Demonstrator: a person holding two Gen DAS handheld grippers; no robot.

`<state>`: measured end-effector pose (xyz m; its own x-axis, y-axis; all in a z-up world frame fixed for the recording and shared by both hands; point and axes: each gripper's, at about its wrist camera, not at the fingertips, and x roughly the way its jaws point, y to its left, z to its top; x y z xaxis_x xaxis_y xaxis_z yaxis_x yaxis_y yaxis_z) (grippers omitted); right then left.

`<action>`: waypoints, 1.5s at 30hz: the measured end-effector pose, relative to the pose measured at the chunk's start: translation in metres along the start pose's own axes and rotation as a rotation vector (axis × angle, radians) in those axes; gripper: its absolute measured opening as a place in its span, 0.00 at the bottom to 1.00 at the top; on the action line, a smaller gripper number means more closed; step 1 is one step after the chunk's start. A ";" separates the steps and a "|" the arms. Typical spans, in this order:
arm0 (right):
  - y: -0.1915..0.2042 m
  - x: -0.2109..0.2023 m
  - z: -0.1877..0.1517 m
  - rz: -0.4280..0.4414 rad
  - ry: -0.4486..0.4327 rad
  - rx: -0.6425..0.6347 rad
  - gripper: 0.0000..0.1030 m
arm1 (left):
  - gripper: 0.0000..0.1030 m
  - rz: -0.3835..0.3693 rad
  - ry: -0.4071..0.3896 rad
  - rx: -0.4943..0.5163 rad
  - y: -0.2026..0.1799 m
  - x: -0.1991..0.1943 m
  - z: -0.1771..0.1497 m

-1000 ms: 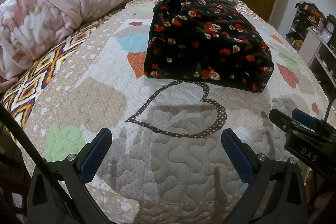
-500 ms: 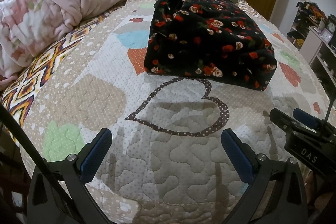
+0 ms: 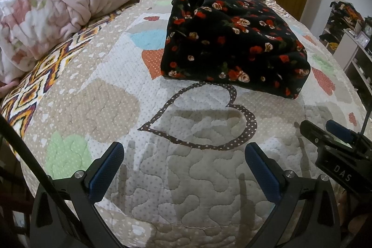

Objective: Fold large clothes

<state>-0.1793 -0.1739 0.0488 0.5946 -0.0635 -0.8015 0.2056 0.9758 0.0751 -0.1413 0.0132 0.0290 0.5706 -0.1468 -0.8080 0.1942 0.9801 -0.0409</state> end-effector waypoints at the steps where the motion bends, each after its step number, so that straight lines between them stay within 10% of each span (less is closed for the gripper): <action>1: 0.000 0.000 0.000 0.000 0.000 0.000 0.75 | 1.00 0.000 0.001 0.000 0.000 0.000 0.000; 45: 0.010 -0.028 -0.002 -0.174 -0.029 -0.059 0.80 | 1.00 -0.007 -0.038 0.003 -0.004 -0.023 -0.002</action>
<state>-0.1957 -0.1615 0.0706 0.5764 -0.2381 -0.7817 0.2620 0.9599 -0.0992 -0.1568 0.0134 0.0462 0.5994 -0.1590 -0.7845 0.2006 0.9786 -0.0451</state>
